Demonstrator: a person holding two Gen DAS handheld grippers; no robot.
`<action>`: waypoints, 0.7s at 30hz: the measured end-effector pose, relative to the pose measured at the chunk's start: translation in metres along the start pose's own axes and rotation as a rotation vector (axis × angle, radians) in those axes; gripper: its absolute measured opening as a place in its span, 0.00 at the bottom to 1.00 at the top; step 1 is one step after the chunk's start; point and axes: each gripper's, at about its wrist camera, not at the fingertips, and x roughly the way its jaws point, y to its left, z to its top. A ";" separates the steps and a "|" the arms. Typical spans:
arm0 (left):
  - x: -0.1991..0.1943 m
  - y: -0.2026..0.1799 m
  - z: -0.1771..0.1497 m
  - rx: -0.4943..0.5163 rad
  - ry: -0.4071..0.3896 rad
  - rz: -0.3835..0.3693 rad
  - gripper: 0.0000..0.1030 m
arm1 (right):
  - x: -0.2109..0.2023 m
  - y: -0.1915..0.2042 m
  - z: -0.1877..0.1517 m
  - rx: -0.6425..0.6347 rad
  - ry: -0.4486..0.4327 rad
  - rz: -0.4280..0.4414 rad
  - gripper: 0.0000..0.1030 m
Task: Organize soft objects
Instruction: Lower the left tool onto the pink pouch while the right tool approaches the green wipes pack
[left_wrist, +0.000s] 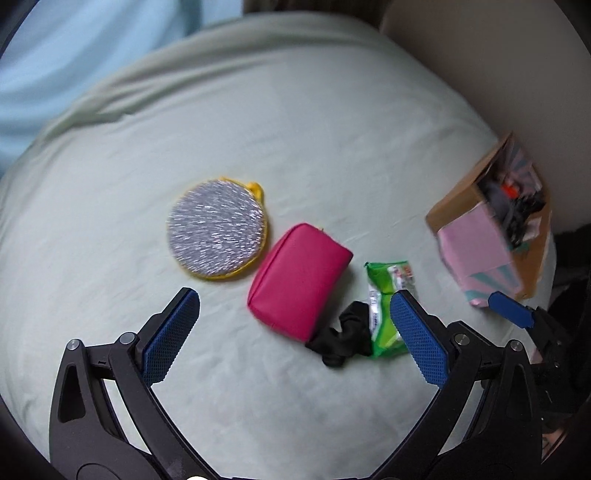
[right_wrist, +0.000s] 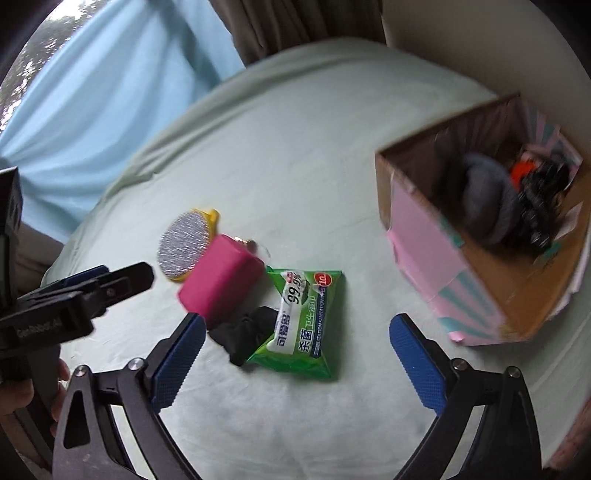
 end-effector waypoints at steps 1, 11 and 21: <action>0.010 0.000 0.001 0.009 0.013 -0.008 0.99 | 0.011 -0.002 0.001 0.011 0.013 -0.002 0.93; 0.085 -0.007 0.008 0.034 0.123 -0.058 0.90 | 0.070 -0.015 -0.005 0.085 0.115 0.018 0.71; 0.111 -0.022 0.008 0.140 0.138 0.056 0.73 | 0.094 -0.010 -0.008 0.060 0.139 0.002 0.42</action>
